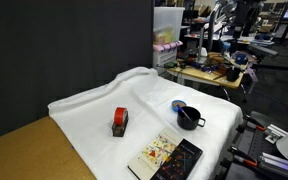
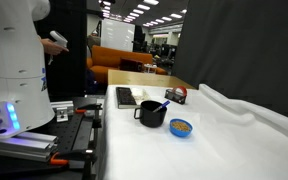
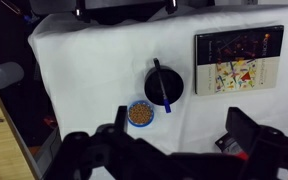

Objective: Put the marker on the book

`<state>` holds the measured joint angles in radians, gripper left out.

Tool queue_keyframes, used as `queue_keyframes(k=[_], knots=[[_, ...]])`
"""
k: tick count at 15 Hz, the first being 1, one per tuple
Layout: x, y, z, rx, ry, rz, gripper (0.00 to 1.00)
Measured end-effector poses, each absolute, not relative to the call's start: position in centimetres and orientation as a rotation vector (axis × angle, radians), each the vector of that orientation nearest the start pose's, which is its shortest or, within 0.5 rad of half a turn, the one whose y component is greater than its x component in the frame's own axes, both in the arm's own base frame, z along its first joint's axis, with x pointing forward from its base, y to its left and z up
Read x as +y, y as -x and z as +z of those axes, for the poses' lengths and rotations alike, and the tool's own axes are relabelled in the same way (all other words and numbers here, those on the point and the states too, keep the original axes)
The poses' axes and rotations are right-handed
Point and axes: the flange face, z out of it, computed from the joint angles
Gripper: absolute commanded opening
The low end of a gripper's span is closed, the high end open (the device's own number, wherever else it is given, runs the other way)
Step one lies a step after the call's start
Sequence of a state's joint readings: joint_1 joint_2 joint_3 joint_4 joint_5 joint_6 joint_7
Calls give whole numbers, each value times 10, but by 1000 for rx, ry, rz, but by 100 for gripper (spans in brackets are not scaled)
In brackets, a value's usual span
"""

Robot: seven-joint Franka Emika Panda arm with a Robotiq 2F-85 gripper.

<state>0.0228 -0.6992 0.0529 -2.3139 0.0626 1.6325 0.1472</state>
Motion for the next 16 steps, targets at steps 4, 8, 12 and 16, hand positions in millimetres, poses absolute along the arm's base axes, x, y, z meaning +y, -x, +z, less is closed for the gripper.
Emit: queue_keyframes(k=[4, 8, 12, 16], knots=[[62, -369, 600, 110, 3123, -95, 100], [83, -402, 581, 97, 3147, -57, 100], [100, -424, 566, 75, 3149, -21, 100], [110, -438, 580, 47, 3133, -62, 100]])
